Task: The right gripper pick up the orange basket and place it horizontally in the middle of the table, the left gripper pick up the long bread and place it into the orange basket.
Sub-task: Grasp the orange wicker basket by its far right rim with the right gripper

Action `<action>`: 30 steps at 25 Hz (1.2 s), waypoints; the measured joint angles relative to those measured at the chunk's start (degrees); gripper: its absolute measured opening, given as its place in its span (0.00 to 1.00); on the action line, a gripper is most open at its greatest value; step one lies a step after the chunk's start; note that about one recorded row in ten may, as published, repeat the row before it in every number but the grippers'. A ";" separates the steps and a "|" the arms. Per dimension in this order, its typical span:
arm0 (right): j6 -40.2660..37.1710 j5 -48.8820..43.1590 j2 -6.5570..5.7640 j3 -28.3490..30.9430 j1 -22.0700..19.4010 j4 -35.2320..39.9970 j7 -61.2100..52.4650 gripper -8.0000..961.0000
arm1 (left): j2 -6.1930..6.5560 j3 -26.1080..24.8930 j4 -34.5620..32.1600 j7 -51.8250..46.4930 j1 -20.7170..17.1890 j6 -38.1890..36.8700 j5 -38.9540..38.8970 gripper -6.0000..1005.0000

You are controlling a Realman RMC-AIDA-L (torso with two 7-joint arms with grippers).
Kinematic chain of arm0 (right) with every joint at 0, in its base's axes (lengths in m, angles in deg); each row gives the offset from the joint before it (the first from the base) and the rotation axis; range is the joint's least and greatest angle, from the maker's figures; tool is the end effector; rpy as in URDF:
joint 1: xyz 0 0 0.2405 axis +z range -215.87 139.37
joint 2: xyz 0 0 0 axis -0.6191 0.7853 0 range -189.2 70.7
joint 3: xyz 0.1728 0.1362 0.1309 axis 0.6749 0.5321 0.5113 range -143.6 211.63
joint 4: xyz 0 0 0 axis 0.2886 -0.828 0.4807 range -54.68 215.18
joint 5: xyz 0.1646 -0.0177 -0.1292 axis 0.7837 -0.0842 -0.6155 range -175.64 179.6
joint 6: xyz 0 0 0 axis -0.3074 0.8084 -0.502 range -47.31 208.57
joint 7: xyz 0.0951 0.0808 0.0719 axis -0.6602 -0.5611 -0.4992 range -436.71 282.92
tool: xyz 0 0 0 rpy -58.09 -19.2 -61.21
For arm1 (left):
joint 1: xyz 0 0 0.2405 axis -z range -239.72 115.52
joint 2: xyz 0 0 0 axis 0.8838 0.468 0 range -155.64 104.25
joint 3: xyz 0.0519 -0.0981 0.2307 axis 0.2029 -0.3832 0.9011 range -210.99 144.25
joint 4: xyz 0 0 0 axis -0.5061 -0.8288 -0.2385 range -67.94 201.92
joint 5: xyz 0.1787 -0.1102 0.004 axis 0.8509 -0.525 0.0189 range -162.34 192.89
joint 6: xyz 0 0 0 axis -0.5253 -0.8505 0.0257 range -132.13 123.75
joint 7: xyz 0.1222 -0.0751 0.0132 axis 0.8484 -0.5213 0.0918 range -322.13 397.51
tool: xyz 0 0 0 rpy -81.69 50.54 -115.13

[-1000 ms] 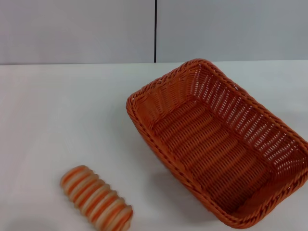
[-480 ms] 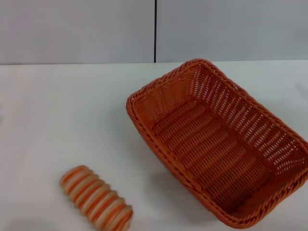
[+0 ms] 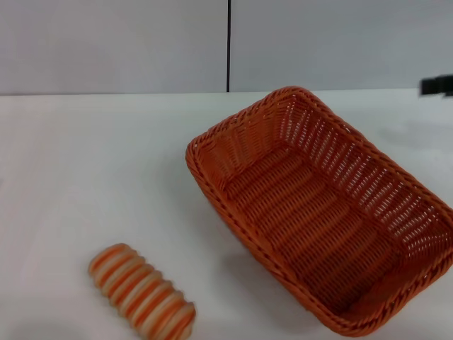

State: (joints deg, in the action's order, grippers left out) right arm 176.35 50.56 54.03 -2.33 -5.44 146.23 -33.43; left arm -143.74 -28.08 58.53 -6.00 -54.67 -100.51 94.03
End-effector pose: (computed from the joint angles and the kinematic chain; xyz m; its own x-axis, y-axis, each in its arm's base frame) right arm 0.2504 0.3632 0.1188 0.4712 -0.7837 -0.4046 -0.8818 -0.4293 -0.1954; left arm -0.3898 0.1970 0.0697 0.4226 -0.2177 0.8798 0.8820 -0.1243 -0.4545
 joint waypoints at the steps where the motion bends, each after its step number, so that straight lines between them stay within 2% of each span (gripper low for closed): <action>1: -0.27 -1.06 -0.26 -0.54 1.23 -2.11 -0.16 0.75 | -0.05 0.05 0.08 0.01 -0.64 -0.41 0.00 0.71; 3: -1.17 -3.98 -0.41 -1.30 3.30 -5.64 -0.39 0.75 | -0.06 0.09 0.12 0.01 -1.14 -0.74 0.00 0.71; 6: -3.08 -9.84 0.42 -1.87 6.49 -9.42 -0.35 0.75 | -0.08 0.10 0.17 -0.04 -1.81 -1.04 -0.01 0.71; 9: -3.68 -10.45 0.64 -3.47 7.80 -11.55 -0.09 0.75 | -0.08 0.10 0.20 -0.05 -2.04 -1.07 -0.01 0.71; 13: -4.35 -10.51 0.96 -6.06 8.32 -12.78 -0.11 0.75 | -0.15 0.09 0.65 -0.12 -2.26 -1.48 -0.01 0.71; 16: -4.68 -10.46 1.93 -7.99 8.61 -13.31 -0.11 0.75 | -0.17 0.08 1.00 -0.02 -2.25 -1.83 0.00 0.71; 19: -5.63 -10.57 2.27 -9.48 9.04 -14.42 -0.33 0.75 | -0.15 0.09 0.99 -0.01 -2.23 -2.00 -0.01 0.71; 30: -10.30 -10.65 2.89 -11.79 9.86 -18.79 -0.83 0.75 | -0.21 0.16 0.99 0.15 -1.77 -1.38 -0.01 0.71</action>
State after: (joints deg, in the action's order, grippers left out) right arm 166.05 39.91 56.91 -14.12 4.42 127.43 -34.26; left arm -143.95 -27.92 59.52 -5.85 -56.44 -101.90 94.02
